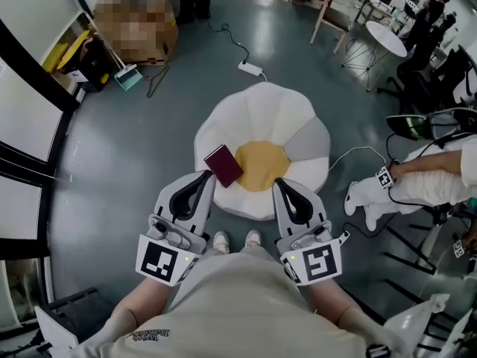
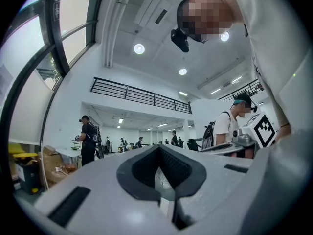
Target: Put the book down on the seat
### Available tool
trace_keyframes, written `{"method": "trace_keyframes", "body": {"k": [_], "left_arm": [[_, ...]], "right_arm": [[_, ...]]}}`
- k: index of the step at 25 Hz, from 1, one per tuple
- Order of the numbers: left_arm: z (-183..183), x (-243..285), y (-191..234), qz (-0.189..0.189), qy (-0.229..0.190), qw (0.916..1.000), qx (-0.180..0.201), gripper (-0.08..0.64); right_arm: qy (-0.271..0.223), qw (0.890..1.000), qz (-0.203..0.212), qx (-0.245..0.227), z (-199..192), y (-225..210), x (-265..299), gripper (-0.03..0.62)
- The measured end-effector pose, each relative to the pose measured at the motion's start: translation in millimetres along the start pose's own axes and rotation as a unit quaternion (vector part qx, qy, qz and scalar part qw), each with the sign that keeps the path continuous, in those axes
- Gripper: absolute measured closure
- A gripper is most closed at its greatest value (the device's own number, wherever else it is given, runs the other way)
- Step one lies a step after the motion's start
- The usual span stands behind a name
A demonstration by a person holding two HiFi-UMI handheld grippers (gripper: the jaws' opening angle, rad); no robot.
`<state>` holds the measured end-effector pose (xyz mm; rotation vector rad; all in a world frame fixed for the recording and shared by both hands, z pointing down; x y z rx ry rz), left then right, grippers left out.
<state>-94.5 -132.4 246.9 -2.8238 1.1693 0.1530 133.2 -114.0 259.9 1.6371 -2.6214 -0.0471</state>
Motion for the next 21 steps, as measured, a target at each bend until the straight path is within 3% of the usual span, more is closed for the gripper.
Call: {"method": "trace_keyframes", "body": {"k": [3,21], "left_arm": [[5,0,2,0.002,-0.002,1.0000,0.000,0.557],[11,1,-6,-0.013,0.002,0.9999,-0.001,0.556]], "right_arm": [[-0.005,1.000,0.004,-0.016,6,5,2,0.594],[-0.006,1.000,0.020,0.008,14,4,-6,0.594]]}}
Point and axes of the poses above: the fingertips, and each gripper's own axes: x forward along the fingers, y to its left, z out of its top, the point moved 10 cm from there along -x, backward along the fingers, and after that the axes turned 5 degrees about -z, right-handed, at the moved point
